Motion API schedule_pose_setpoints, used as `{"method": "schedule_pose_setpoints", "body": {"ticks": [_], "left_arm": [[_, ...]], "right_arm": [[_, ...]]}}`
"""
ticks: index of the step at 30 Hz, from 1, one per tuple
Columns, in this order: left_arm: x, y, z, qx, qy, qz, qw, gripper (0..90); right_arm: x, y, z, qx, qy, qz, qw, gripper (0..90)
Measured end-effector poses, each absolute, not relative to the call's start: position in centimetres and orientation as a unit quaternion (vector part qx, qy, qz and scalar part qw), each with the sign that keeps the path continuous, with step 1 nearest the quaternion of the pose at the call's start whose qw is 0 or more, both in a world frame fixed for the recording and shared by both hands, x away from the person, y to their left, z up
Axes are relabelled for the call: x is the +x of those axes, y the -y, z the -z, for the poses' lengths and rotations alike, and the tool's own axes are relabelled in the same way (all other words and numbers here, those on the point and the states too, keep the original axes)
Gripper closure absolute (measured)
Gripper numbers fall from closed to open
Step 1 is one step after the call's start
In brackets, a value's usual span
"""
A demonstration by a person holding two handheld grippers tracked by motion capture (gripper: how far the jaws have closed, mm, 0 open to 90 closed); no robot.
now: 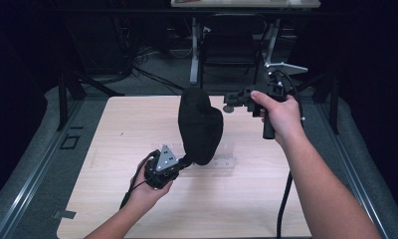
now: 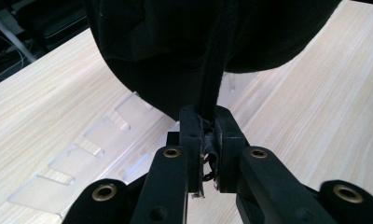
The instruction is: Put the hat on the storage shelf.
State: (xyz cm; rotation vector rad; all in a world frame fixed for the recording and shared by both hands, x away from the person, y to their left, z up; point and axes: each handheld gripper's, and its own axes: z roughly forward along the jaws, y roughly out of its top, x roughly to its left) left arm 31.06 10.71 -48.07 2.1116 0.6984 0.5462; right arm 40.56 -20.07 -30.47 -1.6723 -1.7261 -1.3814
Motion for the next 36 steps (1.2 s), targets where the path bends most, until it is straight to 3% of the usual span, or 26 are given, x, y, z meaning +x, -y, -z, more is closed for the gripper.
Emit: {"method": "schedule_pose_setpoints", "body": {"ticks": [11, 17, 28, 31, 36], "left_arm": [[31.2, -11.9, 49.4, 0.846, -0.293, -0.207, 0.395, 84.6], [31.5, -12.7, 51.5, 0.841, -0.321, -0.175, 0.398, 84.4], [31.4, -13.1, 51.8, 0.834, -0.332, -0.176, 0.405, 82.8], [31.4, -13.3, 51.8, 0.836, -0.329, -0.183, 0.399, 80.4], [31.3, -14.0, 51.9, 0.831, -0.336, -0.190, 0.400, 67.2]], "right_arm": [[40.6, 20.2, 30.7, -0.595, 0.611, 0.489, 0.183, 72.9], [40.5, 20.4, 30.7, -0.597, 0.612, 0.487, 0.181, 72.3], [40.4, 20.4, 30.9, -0.596, 0.616, 0.483, 0.178, 71.0], [40.4, 20.4, 30.9, -0.596, 0.612, 0.487, 0.181, 70.3], [40.2, 20.5, 31.2, -0.596, 0.617, 0.483, 0.176, 69.3]]}}
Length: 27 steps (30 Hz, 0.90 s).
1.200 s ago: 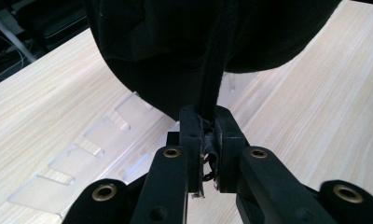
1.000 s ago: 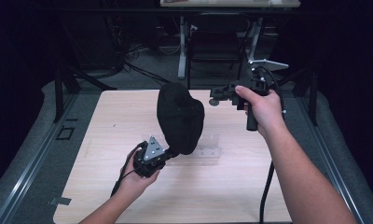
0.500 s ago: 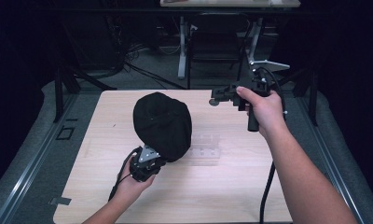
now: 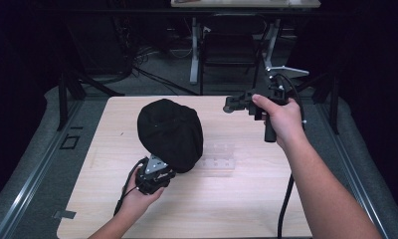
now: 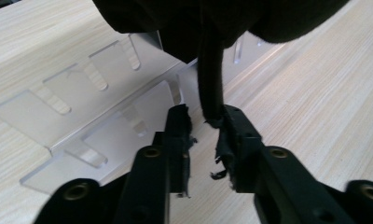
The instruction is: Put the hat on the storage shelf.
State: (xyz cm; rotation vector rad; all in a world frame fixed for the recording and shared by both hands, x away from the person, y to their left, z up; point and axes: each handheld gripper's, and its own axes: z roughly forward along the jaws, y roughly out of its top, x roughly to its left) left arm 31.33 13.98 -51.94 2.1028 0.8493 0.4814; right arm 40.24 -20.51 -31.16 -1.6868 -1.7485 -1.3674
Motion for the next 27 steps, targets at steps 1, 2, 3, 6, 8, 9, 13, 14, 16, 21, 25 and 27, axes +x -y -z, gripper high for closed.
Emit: {"method": "schedule_pose_setpoints", "body": {"ticks": [1, 2, 3, 6, 8, 9, 13, 14, 16, 21, 25, 27], "left_arm": [[31.3, -14.2, 52.0, 0.830, -0.338, -0.190, 0.401, 64.9], [31.2, -14.5, 52.1, 0.828, -0.343, -0.193, 0.399, 62.6], [31.2, -14.7, 52.1, 0.826, -0.343, -0.197, 0.403, 60.0], [30.9, -15.1, 52.2, 0.820, -0.348, -0.200, 0.408, 52.9], [30.6, -16.0, 52.1, 0.815, -0.352, -0.207, 0.410, 50.4], [30.5, -16.4, 52.1, 0.813, -0.356, -0.209, 0.410, 49.1], [30.2, -18.0, 52.2, 0.805, -0.371, -0.215, 0.410, 46.1], [30.1, -18.4, 52.3, 0.802, -0.378, -0.214, 0.410, 45.5], [30.0, -19.3, 52.5, 0.798, -0.386, -0.216, 0.409, 45.4], [30.2, -21.0, 53.2, 0.782, -0.413, -0.215, 0.415, 44.7], [30.4, -21.6, 53.7, 0.776, -0.424, -0.213, 0.415, 44.7], [30.5, -22.0, 54.0, 0.776, -0.430, -0.211, 0.410, 44.7]], "right_arm": [[40.1, 20.6, 31.2, -0.596, 0.618, 0.483, 0.172, 68.4], [40.1, 20.6, 31.2, -0.598, 0.618, 0.481, 0.171, 68.1], [40.0, 20.6, 31.2, -0.597, 0.621, 0.479, 0.169, 67.7], [39.9, 20.6, 31.2, -0.597, 0.622, 0.478, 0.165, 67.3], [39.7, 20.8, 31.3, -0.596, 0.628, 0.474, 0.161, 66.9], [39.6, 20.9, 31.3, -0.596, 0.629, 0.473, 0.159, 66.8], [39.2, 21.2, 31.4, -0.600, 0.630, 0.472, 0.147, 65.6], [39.1, 21.4, 31.5, -0.599, 0.633, 0.470, 0.141, 65.3], [38.9, 21.6, 31.7, -0.601, 0.635, 0.466, 0.134, 64.8], [38.0, 22.0, 32.3, -0.603, 0.646, 0.452, 0.121, 63.5], [37.2, 22.2, 33.1, -0.601, 0.658, 0.443, 0.100, 62.5], [36.8, 22.3, 33.6, -0.603, 0.658, 0.441, 0.092, 62.4]]}}
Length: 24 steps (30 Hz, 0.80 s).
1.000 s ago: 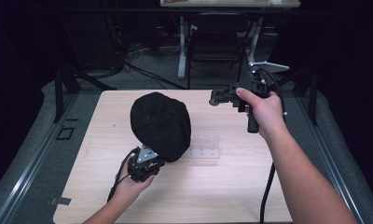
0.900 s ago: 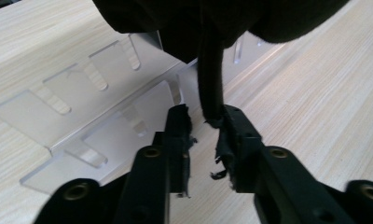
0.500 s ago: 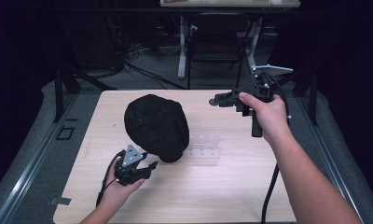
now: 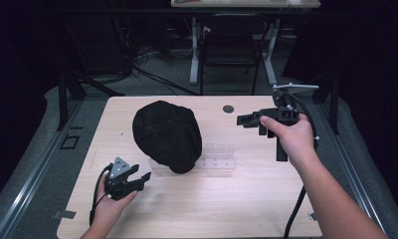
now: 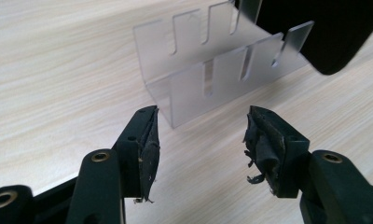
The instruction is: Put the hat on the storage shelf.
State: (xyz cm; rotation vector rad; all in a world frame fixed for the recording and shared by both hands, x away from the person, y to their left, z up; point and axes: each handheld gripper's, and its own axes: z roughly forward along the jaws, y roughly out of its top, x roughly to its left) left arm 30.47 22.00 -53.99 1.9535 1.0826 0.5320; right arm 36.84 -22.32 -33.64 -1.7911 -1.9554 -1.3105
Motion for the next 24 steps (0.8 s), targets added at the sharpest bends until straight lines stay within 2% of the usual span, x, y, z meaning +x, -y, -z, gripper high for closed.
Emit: {"method": "schedule_pose_setpoints", "body": {"ticks": [10, 17, 20, 24], "left_arm": [[30.7, -22.7, 54.7, 0.772, -0.440, -0.213, 0.407, 44.7], [30.8, -23.1, 54.8, 0.768, -0.447, -0.211, 0.407, 44.6], [30.8, -23.1, 54.9, 0.768, -0.448, -0.210, 0.406, 44.5], [30.8, -23.2, 54.9, 0.766, -0.450, -0.210, 0.408, 44.1]], "right_arm": [[35.2, 23.4, 36.3, -0.607, 0.677, 0.413, 0.059, 61.6], [34.0, 23.5, 38.3, -0.604, 0.701, 0.378, -0.002, 59.8], [33.3, 23.1, 38.8, -0.597, 0.719, 0.352, -0.051, 58.9], [32.7, 22.9, 39.9, -0.595, 0.725, 0.343, -0.049, 57.0]]}}
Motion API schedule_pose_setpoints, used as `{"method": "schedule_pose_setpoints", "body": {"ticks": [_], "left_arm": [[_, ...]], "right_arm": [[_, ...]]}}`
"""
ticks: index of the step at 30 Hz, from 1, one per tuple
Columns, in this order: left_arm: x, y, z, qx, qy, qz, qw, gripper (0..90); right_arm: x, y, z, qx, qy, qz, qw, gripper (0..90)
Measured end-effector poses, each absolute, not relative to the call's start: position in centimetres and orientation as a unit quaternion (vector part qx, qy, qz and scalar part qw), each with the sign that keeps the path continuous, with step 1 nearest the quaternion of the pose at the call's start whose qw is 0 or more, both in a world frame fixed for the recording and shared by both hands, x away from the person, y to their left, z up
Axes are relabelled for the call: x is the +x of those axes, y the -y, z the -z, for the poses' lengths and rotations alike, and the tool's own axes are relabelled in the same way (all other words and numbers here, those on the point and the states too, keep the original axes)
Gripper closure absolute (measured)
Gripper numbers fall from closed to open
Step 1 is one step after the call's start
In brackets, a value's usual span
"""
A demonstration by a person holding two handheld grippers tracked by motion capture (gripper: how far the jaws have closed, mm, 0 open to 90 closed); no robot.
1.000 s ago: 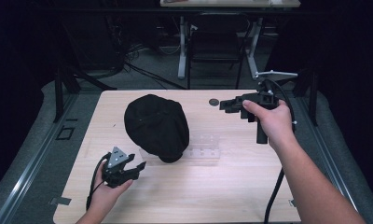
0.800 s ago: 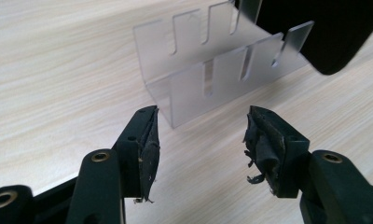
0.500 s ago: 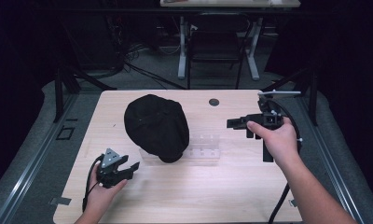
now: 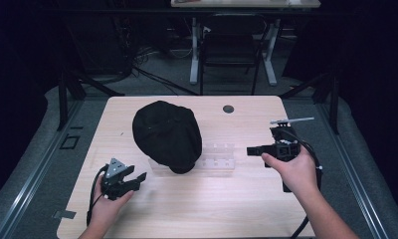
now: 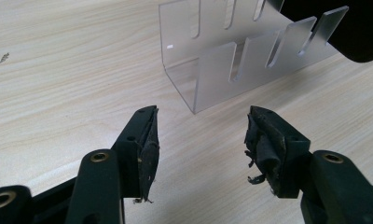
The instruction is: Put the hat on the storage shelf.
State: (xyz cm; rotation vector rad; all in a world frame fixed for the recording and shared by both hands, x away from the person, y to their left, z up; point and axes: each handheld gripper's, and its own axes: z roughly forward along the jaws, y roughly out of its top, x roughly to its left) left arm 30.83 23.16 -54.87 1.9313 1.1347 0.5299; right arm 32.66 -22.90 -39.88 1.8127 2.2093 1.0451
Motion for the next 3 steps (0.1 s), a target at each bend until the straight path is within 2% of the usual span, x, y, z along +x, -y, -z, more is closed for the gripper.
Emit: {"method": "schedule_pose_setpoints", "body": {"ticks": [1, 2, 3], "left_arm": [[30.83, -23.16, 54.87, 0.766, -0.450, -0.210, 0.408, 44.0], [30.86, -23.17, 54.84, 0.765, -0.450, -0.212, 0.410, 43.9], [30.86, -23.17, 54.84, 0.765, -0.450, -0.212, 0.410, 43.7]], "right_arm": [[32.66, 22.90, 39.88, 0.595, -0.725, -0.343, 0.049, 57.0], [32.09, 22.83, 40.23, 0.583, -0.731, -0.347, 0.077, 53.4], [32.09, 22.83, 40.23, 0.583, -0.731, -0.347, 0.077, 53.4]]}}
